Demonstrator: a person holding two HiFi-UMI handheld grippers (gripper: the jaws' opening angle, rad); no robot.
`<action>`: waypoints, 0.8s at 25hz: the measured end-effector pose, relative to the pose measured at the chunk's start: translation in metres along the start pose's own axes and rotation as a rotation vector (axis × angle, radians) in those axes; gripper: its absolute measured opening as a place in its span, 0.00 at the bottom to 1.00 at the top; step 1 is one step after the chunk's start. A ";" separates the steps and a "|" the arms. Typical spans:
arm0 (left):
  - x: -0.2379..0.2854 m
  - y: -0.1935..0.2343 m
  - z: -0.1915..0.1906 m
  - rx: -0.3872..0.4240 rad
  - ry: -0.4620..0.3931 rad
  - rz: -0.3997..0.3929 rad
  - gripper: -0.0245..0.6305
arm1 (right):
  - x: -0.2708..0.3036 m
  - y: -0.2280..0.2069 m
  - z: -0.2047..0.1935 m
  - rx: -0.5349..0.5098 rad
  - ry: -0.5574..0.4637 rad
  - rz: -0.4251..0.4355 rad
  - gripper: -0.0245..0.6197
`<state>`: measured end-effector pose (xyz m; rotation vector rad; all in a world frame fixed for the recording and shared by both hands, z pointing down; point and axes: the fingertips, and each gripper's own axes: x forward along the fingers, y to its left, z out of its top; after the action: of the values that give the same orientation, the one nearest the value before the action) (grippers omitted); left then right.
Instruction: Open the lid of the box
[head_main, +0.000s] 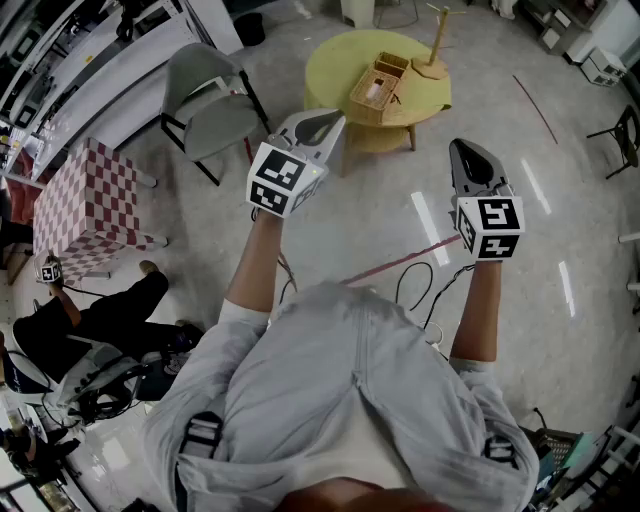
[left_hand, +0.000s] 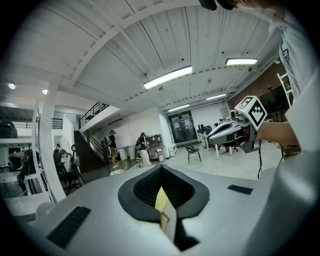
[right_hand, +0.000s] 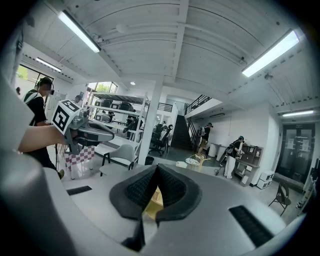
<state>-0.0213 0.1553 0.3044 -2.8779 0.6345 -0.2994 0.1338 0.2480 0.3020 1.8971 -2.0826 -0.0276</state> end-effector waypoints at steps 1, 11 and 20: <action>0.002 -0.001 0.001 0.006 -0.002 0.002 0.08 | 0.000 -0.003 0.000 -0.002 -0.004 0.001 0.07; 0.019 -0.007 0.000 0.011 0.012 0.062 0.08 | 0.004 -0.028 0.000 0.011 -0.059 0.042 0.07; 0.035 0.011 -0.014 -0.004 0.047 0.104 0.08 | 0.035 -0.042 -0.008 0.028 -0.053 0.071 0.07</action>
<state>0.0017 0.1286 0.3212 -2.8370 0.7915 -0.3517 0.1747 0.2109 0.3077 1.8567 -2.1945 -0.0320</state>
